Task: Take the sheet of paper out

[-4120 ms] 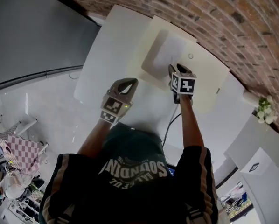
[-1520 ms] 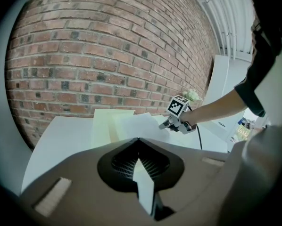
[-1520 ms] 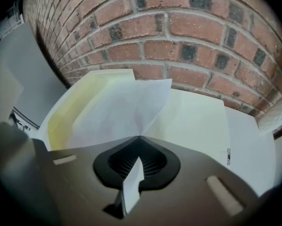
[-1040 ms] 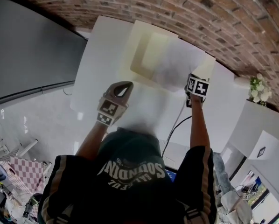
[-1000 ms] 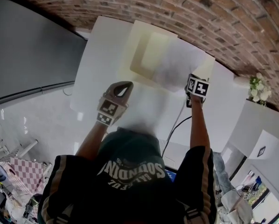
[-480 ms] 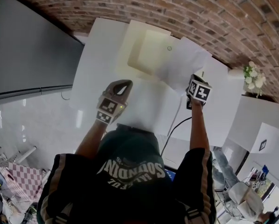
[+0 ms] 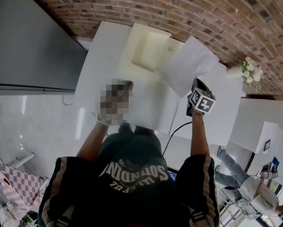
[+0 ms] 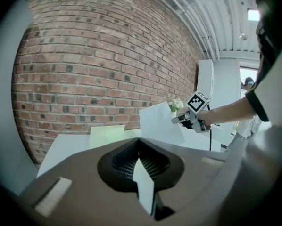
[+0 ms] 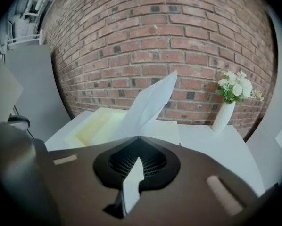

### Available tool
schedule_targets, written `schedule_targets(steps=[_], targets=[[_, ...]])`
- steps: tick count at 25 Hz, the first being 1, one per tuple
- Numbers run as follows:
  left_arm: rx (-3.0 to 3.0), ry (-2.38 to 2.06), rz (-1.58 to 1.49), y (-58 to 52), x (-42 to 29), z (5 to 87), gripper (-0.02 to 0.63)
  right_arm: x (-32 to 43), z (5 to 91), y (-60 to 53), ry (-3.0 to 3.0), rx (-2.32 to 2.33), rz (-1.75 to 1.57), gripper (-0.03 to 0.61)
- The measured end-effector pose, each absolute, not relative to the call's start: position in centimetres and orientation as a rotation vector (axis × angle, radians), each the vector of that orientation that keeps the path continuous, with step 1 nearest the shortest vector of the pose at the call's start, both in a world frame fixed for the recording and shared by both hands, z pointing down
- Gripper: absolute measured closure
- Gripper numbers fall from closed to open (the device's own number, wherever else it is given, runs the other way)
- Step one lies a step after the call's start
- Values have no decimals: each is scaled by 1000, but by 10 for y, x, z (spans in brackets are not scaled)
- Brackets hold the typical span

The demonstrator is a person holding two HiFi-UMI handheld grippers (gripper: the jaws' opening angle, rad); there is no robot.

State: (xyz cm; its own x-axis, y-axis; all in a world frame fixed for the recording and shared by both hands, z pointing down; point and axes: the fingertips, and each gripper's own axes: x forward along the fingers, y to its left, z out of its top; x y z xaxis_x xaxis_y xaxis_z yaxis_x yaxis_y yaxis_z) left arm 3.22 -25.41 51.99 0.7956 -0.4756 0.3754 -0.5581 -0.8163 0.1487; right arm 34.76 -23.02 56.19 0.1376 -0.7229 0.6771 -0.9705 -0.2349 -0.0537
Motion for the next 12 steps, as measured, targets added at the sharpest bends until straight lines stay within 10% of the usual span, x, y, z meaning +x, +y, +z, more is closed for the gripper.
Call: schedule_targets(steps=[12], targets=[[2760, -903, 386, -234, -12, 491, 603, 283, 504, -210, -1846, 2046, 807, 578]])
